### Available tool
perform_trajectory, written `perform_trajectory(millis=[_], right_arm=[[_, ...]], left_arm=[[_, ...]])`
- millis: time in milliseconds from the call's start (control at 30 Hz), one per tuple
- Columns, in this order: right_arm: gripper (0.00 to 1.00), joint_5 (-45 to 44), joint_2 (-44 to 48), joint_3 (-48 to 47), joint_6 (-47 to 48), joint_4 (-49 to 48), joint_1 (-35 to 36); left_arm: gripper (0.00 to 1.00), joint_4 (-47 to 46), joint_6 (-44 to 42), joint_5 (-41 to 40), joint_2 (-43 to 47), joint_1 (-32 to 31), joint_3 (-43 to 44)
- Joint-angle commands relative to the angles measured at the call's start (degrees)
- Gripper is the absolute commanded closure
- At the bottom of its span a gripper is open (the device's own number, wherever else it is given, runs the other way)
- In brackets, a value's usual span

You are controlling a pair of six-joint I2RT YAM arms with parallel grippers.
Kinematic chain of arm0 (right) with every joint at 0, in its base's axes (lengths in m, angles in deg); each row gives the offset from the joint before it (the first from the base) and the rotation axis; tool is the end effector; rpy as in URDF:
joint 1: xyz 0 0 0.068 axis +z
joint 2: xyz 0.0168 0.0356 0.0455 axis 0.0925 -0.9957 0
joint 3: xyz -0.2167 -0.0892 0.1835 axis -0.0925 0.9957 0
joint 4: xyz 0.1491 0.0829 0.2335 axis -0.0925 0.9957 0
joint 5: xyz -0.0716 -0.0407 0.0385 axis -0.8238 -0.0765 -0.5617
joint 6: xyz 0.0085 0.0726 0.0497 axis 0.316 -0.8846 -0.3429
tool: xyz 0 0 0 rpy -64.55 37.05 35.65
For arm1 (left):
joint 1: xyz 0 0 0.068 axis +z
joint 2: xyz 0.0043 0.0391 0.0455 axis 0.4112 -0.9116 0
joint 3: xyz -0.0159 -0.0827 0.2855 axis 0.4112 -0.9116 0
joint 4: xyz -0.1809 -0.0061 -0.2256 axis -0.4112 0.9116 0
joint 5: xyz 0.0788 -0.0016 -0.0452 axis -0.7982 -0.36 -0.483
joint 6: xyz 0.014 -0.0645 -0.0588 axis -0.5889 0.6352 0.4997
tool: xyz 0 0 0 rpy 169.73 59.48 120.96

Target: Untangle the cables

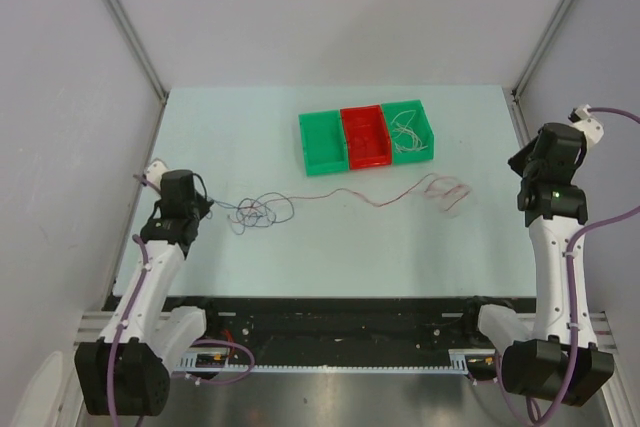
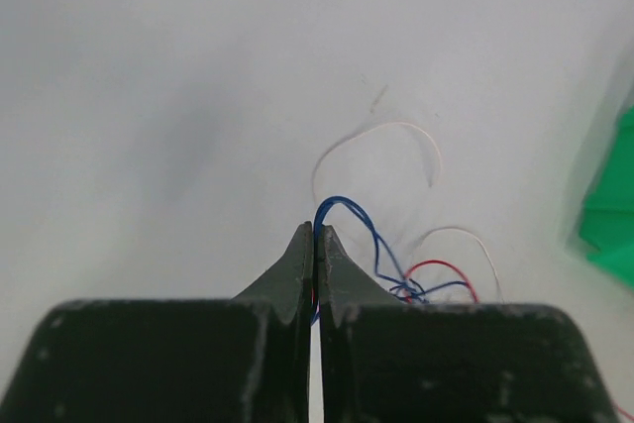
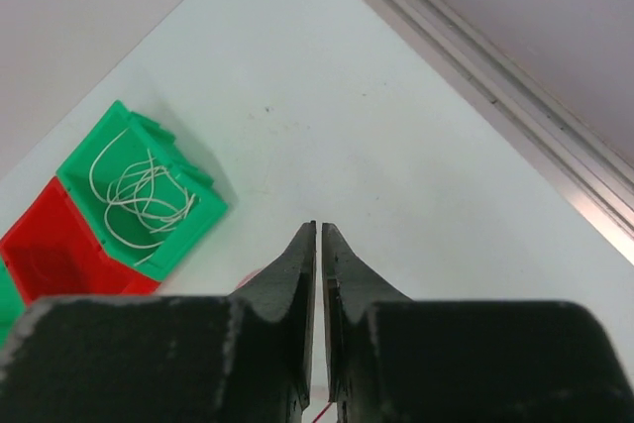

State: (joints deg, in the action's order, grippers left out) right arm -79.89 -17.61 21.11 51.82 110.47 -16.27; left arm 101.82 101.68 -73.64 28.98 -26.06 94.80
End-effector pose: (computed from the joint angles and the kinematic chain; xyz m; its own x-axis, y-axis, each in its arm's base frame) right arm 0.2574 -0.0698 0.3772 -0.2070 0.4539 -0.8667 0.5420 0.7907 0.2847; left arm 0.2357 0.0175 0.2323 -0.3491 -0.5938 -0.7250 -0.5683 0.7493 -0.3400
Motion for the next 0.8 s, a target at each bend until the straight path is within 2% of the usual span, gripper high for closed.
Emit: perform_trajectory(millis=[0,67,133,200,233,267,300,333,400,433,567,700,767], right_arm=[[0.91,3.92,-0.29,0.05,0.54,2.31,-0.11],[0.85,3.65,-0.64,0.58,0.1,3.37,-0.11],[0.74,5.22,-1.52,1.98,0.01,4.43,-0.11],[0.68,9.78,-2.04,4.69,0.71,2.78,-0.11],[0.59,13.02,-2.48,5.84,1.85,1.46,0.32],[0.56,20.54,-3.1,6.81,3.25,-0.03,1.11],[0.55,23.05,-3.71,7.35,5.7,-1.88,2.42],[0.51,23.51,-5.46,7.79,6.16,-2.33,7.57],[0.45,19.58,-7.57,7.7,8.61,-3.82,15.74],[0.44,17.9,-8.98,7.7,11.32,-4.44,23.1],[0.38,14.73,-18.54,7.53,21.18,-6.81,37.2],[0.37,6.31,-25.49,5.07,23.13,-6.64,42.42],[0.37,-1.14,-26.92,4.28,21.04,-7.08,43.48]], left_arm=[[0.99,1.81,1.73,-3.1,0.66,4.85,2.86],[0.99,2.07,2.79,-2.57,0.92,7.22,2.77],[1.0,1.98,3.32,-1.87,1.1,7.93,2.86],[1.0,1.9,3.32,-0.64,1.1,8.02,2.95],[1.0,1.81,3.32,-0.2,1.1,8.02,2.86],[1.0,1.9,3.32,0.15,1.01,7.85,2.86],[1.0,1.9,3.23,0.68,1.1,7.85,2.86],[1.0,1.9,3.32,1.64,1.28,7.85,2.77],[1.0,1.81,3.23,2.52,1.54,7.93,2.69],[0.99,1.81,3.14,3.31,1.8,7.93,2.6],[0.99,1.55,3.23,5.42,1.89,7.85,1.81],[1.0,1.02,3.14,7.01,0.93,7.85,1.28],[1.0,0.93,2.97,7.53,0.66,7.85,1.37]])
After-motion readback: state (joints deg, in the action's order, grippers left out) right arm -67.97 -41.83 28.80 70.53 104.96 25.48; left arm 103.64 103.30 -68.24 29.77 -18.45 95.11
